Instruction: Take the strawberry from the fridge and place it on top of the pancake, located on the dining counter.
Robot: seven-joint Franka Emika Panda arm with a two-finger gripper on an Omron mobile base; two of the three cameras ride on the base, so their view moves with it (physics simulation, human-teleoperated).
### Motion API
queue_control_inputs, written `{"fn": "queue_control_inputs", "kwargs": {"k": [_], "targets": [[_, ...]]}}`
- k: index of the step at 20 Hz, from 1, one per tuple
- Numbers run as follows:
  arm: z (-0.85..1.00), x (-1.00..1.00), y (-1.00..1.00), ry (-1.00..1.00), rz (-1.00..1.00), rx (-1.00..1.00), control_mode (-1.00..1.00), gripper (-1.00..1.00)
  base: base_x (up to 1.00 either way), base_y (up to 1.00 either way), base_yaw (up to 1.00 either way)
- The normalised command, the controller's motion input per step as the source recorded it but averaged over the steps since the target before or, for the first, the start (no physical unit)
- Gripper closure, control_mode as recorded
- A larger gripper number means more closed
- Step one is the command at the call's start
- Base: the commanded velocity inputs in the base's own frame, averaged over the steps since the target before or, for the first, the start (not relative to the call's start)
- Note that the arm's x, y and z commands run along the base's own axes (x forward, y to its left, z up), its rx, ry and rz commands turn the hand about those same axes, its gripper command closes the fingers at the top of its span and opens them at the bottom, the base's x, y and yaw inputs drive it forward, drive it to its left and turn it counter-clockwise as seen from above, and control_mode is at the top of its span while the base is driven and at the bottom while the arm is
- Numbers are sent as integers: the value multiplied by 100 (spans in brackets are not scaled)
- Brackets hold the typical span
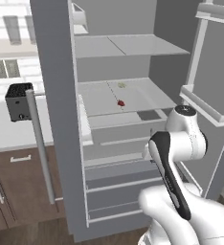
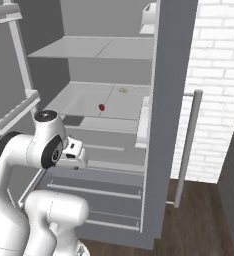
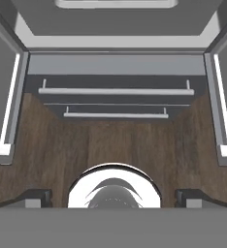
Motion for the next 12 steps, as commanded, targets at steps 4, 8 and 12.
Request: {"fn": "queue_control_inputs", "kwargs": {"k": [4, 8, 12], "targets": [[0, 0, 0, 0, 0, 0, 100, -100, 60, 1, 0], [0, 0, 0, 0, 0, 0, 100, -100, 51, 0, 0], [0, 0, 0, 0, 0, 0, 100, -100, 47, 0, 0]]}}
